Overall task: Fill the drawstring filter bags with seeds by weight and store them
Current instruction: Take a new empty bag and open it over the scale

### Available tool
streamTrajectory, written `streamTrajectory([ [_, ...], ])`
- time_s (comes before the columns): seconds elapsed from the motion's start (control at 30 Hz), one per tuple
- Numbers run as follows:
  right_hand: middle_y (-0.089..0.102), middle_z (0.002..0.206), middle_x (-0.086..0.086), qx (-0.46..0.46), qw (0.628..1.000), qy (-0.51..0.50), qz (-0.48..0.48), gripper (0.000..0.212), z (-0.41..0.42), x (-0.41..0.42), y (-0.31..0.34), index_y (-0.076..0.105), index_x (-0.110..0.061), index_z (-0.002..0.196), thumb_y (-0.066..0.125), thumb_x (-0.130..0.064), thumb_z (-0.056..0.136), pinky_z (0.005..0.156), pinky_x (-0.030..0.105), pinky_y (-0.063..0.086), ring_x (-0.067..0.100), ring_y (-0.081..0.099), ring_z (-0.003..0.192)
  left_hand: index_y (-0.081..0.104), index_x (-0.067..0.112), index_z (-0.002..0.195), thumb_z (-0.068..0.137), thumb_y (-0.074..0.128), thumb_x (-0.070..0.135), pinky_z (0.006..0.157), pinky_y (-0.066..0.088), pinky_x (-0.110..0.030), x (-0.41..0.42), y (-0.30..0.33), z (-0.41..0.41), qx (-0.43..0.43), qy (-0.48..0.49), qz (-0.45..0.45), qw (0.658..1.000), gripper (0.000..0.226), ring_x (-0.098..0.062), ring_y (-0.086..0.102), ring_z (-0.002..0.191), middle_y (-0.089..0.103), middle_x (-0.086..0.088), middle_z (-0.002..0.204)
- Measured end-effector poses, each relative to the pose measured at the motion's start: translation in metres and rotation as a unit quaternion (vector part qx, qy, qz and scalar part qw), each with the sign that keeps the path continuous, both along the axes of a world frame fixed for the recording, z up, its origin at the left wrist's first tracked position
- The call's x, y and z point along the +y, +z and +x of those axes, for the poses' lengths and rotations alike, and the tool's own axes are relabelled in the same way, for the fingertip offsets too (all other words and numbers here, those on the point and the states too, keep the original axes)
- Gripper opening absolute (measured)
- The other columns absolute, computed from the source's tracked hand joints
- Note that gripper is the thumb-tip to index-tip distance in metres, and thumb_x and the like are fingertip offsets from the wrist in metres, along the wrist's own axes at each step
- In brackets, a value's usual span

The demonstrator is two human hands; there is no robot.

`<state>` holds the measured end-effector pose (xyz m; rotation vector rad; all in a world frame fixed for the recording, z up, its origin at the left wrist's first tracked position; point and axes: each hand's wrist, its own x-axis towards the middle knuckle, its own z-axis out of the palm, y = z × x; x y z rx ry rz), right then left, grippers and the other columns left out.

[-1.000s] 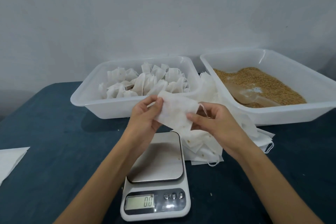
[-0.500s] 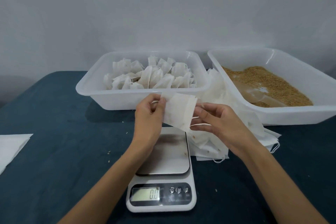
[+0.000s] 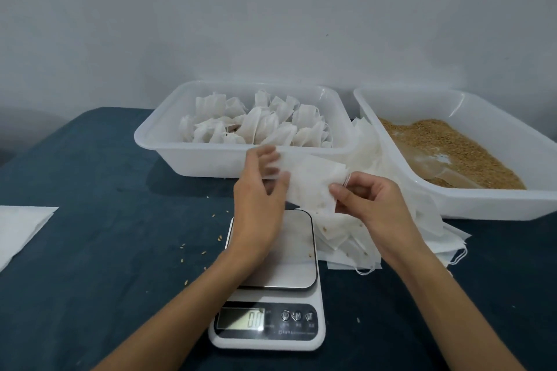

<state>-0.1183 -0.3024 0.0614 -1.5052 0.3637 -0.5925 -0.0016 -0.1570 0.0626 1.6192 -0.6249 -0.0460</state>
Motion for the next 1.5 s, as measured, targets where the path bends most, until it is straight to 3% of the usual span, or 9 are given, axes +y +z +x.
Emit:
streamTrajectory([
  [0.07, 0.073, 0.084, 0.020, -0.020, 0.998, -0.033, -0.040, 0.014, 0.001, 0.001, 0.000, 0.069, 0.002, 0.088, 0.074, -0.011, 0.088, 0.074, 0.029, 0.059, 0.023, 0.069, 0.075, 0.054, 0.026, 0.125, 0.092, 0.075, 0.005, 0.092, 0.047, -0.017, 0.002, 0.003, -0.004, -0.124, 0.019, 0.003, 0.992, 0.045, -0.007, 0.057, 0.104, 0.060, 0.005, 0.120],
  [0.17, 0.065, 0.072, 0.015, -0.054, 0.994, -0.048, -0.085, 0.023, 0.001, 0.005, 0.004, 0.061, 0.006, 0.082, 0.075, -0.011, 0.086, 0.067, 0.020, 0.052, 0.014, 0.061, 0.066, 0.064, 0.014, 0.102, 0.088, 0.079, 0.002, 0.078, 0.049, -0.020, 0.004, 0.008, -0.010, -0.217, -0.042, -0.011, 0.975, 0.024, -0.013, 0.059, 0.088, 0.063, 0.000, 0.095],
  [0.27, 0.064, 0.068, 0.005, -0.082, 0.993, -0.035, -0.072, 0.024, 0.000, 0.010, 0.007, 0.058, 0.000, 0.081, 0.078, -0.013, 0.081, 0.066, 0.019, 0.052, 0.013, 0.062, 0.065, 0.069, 0.008, 0.093, 0.089, 0.079, 0.004, 0.074, 0.055, -0.037, 0.004, 0.011, -0.015, -0.182, -0.139, -0.008, 0.973, 0.011, -0.019, 0.064, 0.081, 0.067, -0.001, 0.085],
  [0.5, 0.075, 0.079, 0.010, -0.125, 0.991, 0.005, -0.041, 0.017, 0.000, 0.018, 0.006, 0.057, -0.017, 0.091, 0.073, -0.013, 0.087, 0.076, 0.027, 0.058, 0.026, 0.074, 0.077, 0.066, 0.006, 0.086, 0.086, 0.085, 0.018, 0.081, 0.058, -0.041, 0.005, 0.013, -0.016, -0.087, -0.160, -0.010, 0.983, 0.023, -0.016, 0.068, 0.077, 0.067, 0.000, 0.081],
  [0.93, 0.074, 0.099, -0.010, -0.074, 0.947, -0.110, -0.293, 0.022, 0.000, 0.024, -0.003, 0.075, -0.026, 0.104, 0.062, -0.009, 0.097, 0.080, 0.029, 0.056, 0.018, 0.071, 0.091, 0.070, 0.009, 0.090, 0.098, 0.070, 0.008, 0.081, 0.055, -0.039, 0.004, 0.011, -0.014, -0.113, -0.109, -0.031, 0.987, 0.008, -0.020, 0.065, 0.086, 0.066, 0.002, 0.089],
  [1.13, 0.068, 0.085, 0.018, -0.075, 0.978, -0.056, -0.188, 0.021, 0.000, 0.027, 0.006, 0.075, -0.020, 0.096, 0.064, -0.038, 0.098, 0.073, 0.039, 0.055, 0.032, 0.065, 0.080, 0.078, 0.014, 0.102, 0.093, 0.077, 0.010, 0.093, 0.051, -0.040, 0.001, 0.003, -0.017, -0.212, -0.125, 0.003, 0.969, 0.010, -0.020, 0.061, 0.107, 0.060, 0.000, 0.112],
  [1.27, 0.068, 0.086, 0.018, -0.102, 0.984, -0.077, -0.121, 0.016, -0.003, 0.019, 0.012, 0.076, -0.017, 0.093, 0.064, -0.026, 0.097, 0.073, 0.023, 0.053, 0.015, 0.062, 0.079, 0.057, 0.026, 0.136, 0.094, 0.077, 0.027, 0.105, 0.049, -0.031, 0.004, 0.009, -0.011, -0.043, -0.116, -0.027, 0.992, 0.047, -0.008, 0.055, 0.132, 0.057, 0.009, 0.138],
  [1.37, 0.068, 0.099, 0.022, -0.095, 0.991, -0.053, -0.082, 0.018, -0.004, 0.016, 0.011, 0.075, -0.011, 0.095, 0.065, -0.026, 0.096, 0.081, 0.034, 0.057, 0.028, 0.066, 0.086, 0.063, 0.016, 0.132, 0.095, 0.075, 0.022, 0.087, 0.062, -0.036, 0.003, 0.013, -0.003, 0.162, -0.186, -0.066, 0.967, 0.039, -0.020, 0.073, 0.109, 0.076, -0.002, 0.120],
  [1.5, 0.062, 0.100, -0.005, -0.069, 0.967, -0.168, -0.176, 0.009, -0.001, 0.012, 0.006, 0.075, -0.020, 0.084, 0.077, -0.028, 0.086, 0.071, 0.029, 0.052, 0.026, 0.058, 0.075, 0.077, 0.006, 0.105, 0.096, 0.071, 0.005, 0.063, 0.058, -0.027, 0.002, 0.005, -0.002, 0.126, -0.168, -0.070, 0.975, 0.011, -0.016, 0.072, 0.076, 0.080, -0.008, 0.094],
])
